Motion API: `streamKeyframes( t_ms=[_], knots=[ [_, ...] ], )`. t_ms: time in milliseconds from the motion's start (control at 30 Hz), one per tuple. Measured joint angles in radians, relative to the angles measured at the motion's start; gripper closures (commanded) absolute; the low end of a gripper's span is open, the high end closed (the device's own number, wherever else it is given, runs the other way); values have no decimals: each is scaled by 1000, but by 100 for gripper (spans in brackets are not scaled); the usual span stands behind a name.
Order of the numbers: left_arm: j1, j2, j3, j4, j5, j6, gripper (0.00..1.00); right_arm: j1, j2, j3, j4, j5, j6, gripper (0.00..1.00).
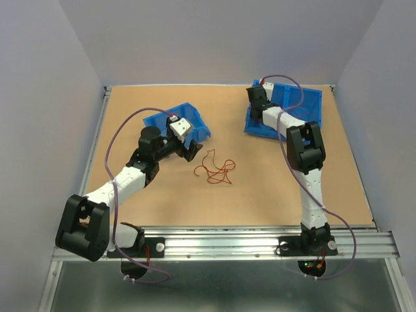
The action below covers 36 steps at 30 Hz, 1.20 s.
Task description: Untangle the cables
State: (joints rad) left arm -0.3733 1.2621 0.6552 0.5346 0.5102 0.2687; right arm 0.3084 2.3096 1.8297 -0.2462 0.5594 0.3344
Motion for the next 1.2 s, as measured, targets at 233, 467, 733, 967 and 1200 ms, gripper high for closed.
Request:
streamKeyframes(
  t_ms=[233,467,733,967,1200],
  knots=[
    [-1,0,0,-2,-3,2,2,-19,43,31,-42,-69,58,100],
    [-6,0,0,-3,-8,4,2,-31,-37,2,-98,-101,87,89],
    [-7,0,0,-5,-15,5,2,-56,-241,-92,-103,-100,116,50],
    [-12,0,0,-8,-18,8,2,-75,-266,-130,-105,-114,140,49],
    [-13,4,2,-10,-18,11,2,-69,-336,-291,-17,-193,137,31]
  ],
)
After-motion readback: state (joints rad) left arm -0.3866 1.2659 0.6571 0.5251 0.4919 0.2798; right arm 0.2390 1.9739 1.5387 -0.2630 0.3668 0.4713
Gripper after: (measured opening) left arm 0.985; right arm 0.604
